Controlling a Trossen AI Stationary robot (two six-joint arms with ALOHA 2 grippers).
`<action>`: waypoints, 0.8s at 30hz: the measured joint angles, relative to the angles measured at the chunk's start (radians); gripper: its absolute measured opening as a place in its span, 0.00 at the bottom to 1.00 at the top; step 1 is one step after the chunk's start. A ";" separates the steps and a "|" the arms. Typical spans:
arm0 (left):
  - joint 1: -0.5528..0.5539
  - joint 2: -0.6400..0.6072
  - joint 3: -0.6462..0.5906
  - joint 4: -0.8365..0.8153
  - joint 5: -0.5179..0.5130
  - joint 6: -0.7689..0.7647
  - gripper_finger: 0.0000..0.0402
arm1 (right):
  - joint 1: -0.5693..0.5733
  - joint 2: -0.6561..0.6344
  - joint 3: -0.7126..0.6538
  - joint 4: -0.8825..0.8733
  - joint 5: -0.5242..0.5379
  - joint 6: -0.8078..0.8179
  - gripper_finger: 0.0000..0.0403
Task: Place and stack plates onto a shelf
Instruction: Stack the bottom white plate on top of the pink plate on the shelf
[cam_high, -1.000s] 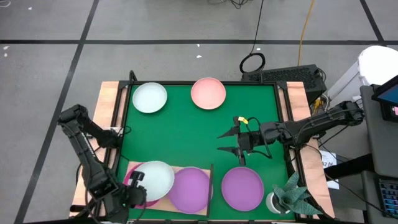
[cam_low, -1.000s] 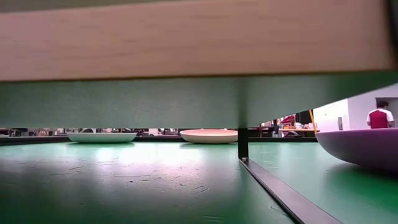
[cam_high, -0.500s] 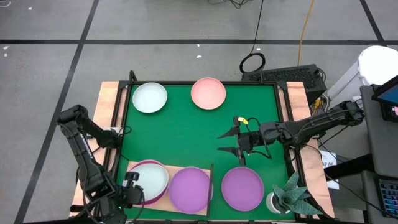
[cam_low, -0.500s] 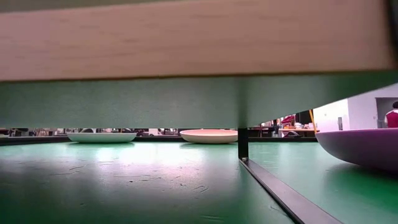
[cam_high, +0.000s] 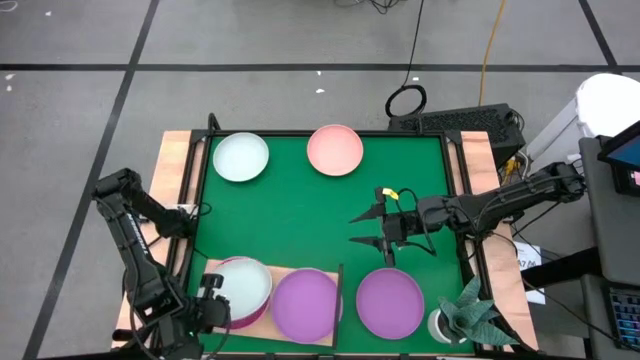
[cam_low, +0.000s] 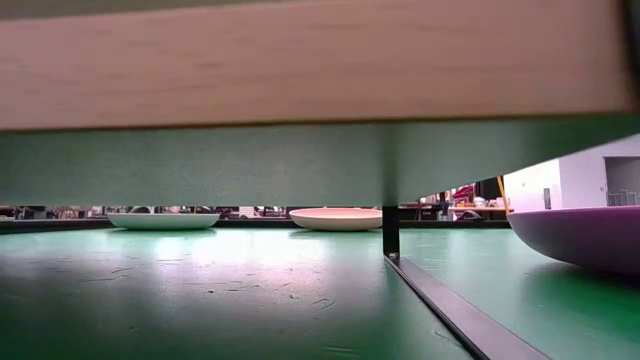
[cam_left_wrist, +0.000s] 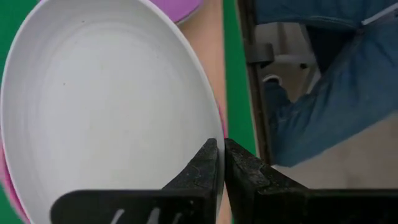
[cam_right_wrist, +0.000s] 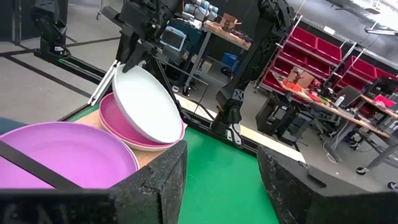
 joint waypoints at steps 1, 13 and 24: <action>0.000 0.000 0.000 -0.013 -0.002 -0.009 0.06 | 0.000 0.000 0.000 -0.002 0.000 0.002 0.44; 0.007 0.000 0.000 -0.043 -0.008 -0.095 0.43 | 0.000 0.000 0.000 -0.014 0.000 0.003 0.44; 0.131 -0.001 -0.058 -0.045 -0.098 -0.006 0.44 | 0.000 0.000 0.000 -0.014 -0.001 0.002 0.44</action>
